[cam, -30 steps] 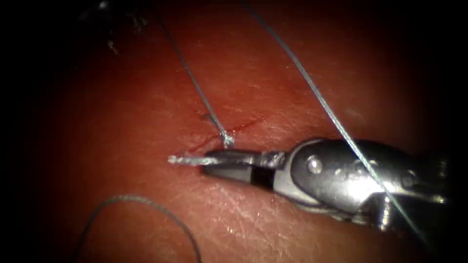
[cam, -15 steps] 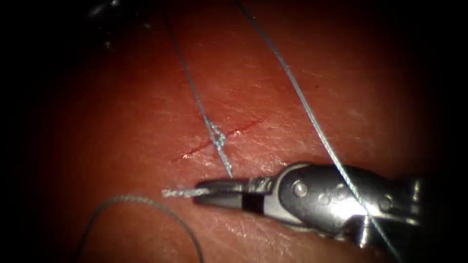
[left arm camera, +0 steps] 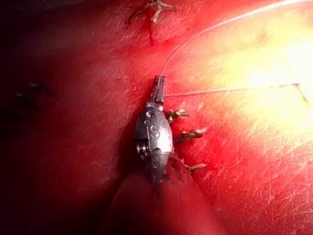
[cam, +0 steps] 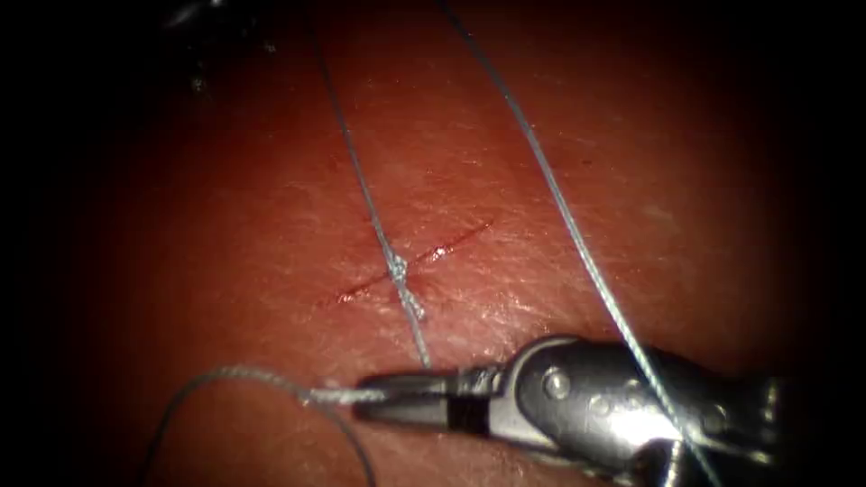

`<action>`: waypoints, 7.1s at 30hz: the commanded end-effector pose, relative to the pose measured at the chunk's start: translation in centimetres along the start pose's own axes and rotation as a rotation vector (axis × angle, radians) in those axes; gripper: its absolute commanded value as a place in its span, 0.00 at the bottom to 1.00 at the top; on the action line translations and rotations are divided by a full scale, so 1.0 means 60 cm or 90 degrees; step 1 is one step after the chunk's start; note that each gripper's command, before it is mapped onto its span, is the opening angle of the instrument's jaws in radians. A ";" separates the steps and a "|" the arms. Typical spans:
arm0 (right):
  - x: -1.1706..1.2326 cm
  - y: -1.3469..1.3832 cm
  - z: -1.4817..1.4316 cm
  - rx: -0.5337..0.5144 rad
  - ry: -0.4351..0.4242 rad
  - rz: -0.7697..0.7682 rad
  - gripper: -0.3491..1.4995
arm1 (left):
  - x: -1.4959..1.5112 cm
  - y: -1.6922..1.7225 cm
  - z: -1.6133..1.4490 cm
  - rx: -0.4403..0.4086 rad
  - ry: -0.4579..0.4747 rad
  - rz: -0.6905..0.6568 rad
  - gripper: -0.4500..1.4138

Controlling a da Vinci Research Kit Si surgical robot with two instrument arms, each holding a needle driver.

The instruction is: Wound Closure

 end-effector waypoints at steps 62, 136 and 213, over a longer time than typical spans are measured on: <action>0.0098 0.0195 0.0059 -0.177 0.099 0.120 0.87 | 0.0404 0.0237 0.0020 -0.114 0.107 0.009 0.00; 0.0123 0.0179 0.0053 -0.119 0.144 0.025 0.00 | 0.0414 0.0240 0.0019 -0.111 0.110 0.023 0.00; 0.0151 0.0047 -0.0148 -0.063 0.170 0.073 0.87 | 0.0303 0.0215 0.0119 -0.107 -0.048 -0.121 0.77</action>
